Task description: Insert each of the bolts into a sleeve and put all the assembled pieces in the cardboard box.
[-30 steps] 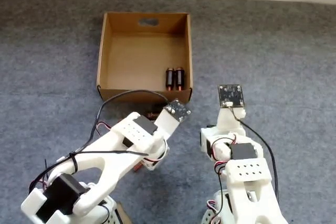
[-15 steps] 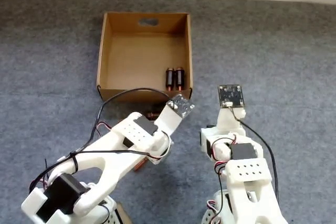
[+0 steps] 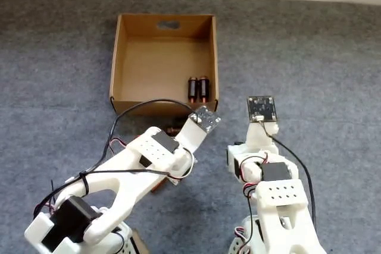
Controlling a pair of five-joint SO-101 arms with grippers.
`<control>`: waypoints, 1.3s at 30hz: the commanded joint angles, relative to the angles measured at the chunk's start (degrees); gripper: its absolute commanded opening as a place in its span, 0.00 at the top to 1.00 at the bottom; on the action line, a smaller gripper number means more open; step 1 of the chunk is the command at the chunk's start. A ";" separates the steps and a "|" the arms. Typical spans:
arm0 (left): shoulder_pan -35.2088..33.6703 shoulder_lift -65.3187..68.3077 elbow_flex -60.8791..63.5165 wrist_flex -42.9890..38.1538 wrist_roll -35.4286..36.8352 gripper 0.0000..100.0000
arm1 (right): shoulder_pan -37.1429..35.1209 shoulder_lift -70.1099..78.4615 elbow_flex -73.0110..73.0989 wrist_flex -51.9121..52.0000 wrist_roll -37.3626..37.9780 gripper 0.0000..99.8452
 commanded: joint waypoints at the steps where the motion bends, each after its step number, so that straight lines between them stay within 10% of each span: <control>1: 0.13 -0.40 -0.31 -0.62 0.53 0.99 | -0.04 -2.33 -0.57 -0.75 -0.44 0.99; 28: -0.04 -48.04 -0.31 0.53 0.18 0.99 | -0.22 -50.95 6.46 -13.05 -0.09 0.99; 39: 0.31 -57.80 -2.86 -19.52 0.26 0.99 | -0.22 -50.59 19.91 -26.59 -0.26 0.99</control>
